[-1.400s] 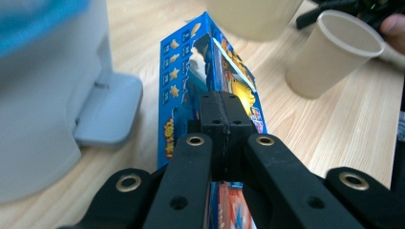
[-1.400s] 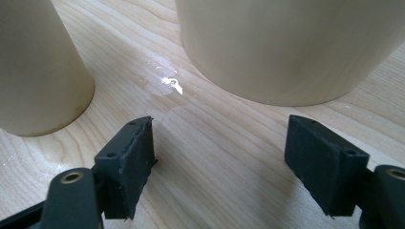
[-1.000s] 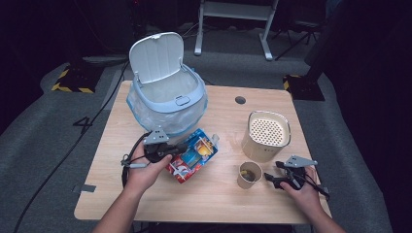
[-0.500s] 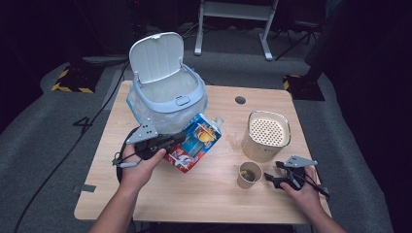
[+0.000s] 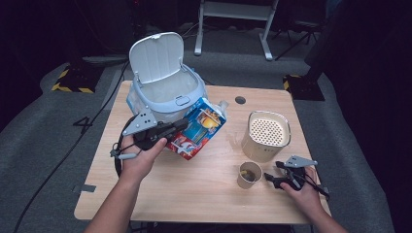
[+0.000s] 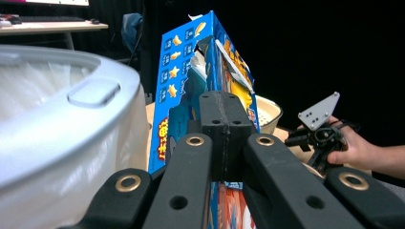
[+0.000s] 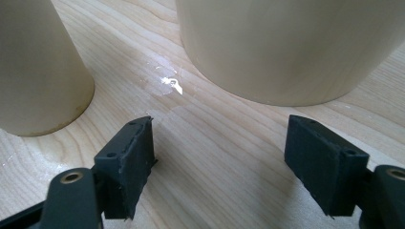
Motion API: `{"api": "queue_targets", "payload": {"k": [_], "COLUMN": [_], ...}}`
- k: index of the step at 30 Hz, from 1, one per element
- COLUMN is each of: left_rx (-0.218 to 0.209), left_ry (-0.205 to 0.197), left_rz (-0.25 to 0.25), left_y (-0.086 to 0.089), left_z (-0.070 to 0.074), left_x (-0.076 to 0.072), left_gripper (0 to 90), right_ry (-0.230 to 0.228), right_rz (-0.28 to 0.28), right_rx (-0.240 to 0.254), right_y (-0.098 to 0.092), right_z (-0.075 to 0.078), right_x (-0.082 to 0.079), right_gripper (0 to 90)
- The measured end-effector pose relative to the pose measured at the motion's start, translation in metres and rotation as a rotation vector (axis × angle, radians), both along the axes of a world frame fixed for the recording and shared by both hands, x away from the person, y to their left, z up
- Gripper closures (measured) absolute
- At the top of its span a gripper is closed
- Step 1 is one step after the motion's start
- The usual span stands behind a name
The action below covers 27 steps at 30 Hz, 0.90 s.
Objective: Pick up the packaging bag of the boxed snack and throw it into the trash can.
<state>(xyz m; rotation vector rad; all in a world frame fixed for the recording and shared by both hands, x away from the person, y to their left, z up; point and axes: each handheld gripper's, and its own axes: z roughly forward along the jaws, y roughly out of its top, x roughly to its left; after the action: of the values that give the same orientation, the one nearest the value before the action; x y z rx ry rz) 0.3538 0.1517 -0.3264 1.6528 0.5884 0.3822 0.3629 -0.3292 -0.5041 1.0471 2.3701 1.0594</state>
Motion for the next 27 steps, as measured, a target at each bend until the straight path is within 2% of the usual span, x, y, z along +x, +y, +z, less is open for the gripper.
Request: {"api": "queue_targets", "payload": {"k": [2, 3, 4, 9, 10, 17, 27], "left_rx": [0.002, 0.002, 0.002, 0.0, 0.0, -0.015, -0.039], "left_ry": [-0.004, -0.008, -0.008, -0.029, -0.029, -0.067, -0.103], "left_rz": [0.002, 0.011, 0.011, 0.033, 0.033, 0.055, 0.105], "left_y": [0.0, 0.0, 0.0, 0.003, 0.003, 0.011, 0.019], "left_z": [0.003, 0.01, 0.01, 0.03, 0.03, 0.055, 0.077], "left_x": [0.0, 0.002, 0.002, 0.008, 0.008, 0.014, 0.026], "left_gripper": [90.0, 90.0, 90.0, 90.0, 90.0, 90.0, 90.0], "right_ry": [0.0, 0.0, 0.0, 0.0, 0.0, 0.0, 0.0], "right_rz": [0.0, 0.0, 0.0, 0.0, 0.0, 0.0, 0.0], "right_rx": [0.0, 0.0, 0.0, 0.0, 0.0, 0.0, 0.0], "right_y": [0.0, 0.0, 0.0, 0.0, 0.0, 0.0, 0.0], "right_z": [0.0, 0.0, 0.0, 0.0, 0.0, 0.0, 0.0], "right_x": [0.0, 0.0, 0.0, 0.0, 0.0, 0.0, 0.0], "right_gripper": [25.4, 25.4, 25.4, 25.4, 25.4, 25.4, 25.4]}}
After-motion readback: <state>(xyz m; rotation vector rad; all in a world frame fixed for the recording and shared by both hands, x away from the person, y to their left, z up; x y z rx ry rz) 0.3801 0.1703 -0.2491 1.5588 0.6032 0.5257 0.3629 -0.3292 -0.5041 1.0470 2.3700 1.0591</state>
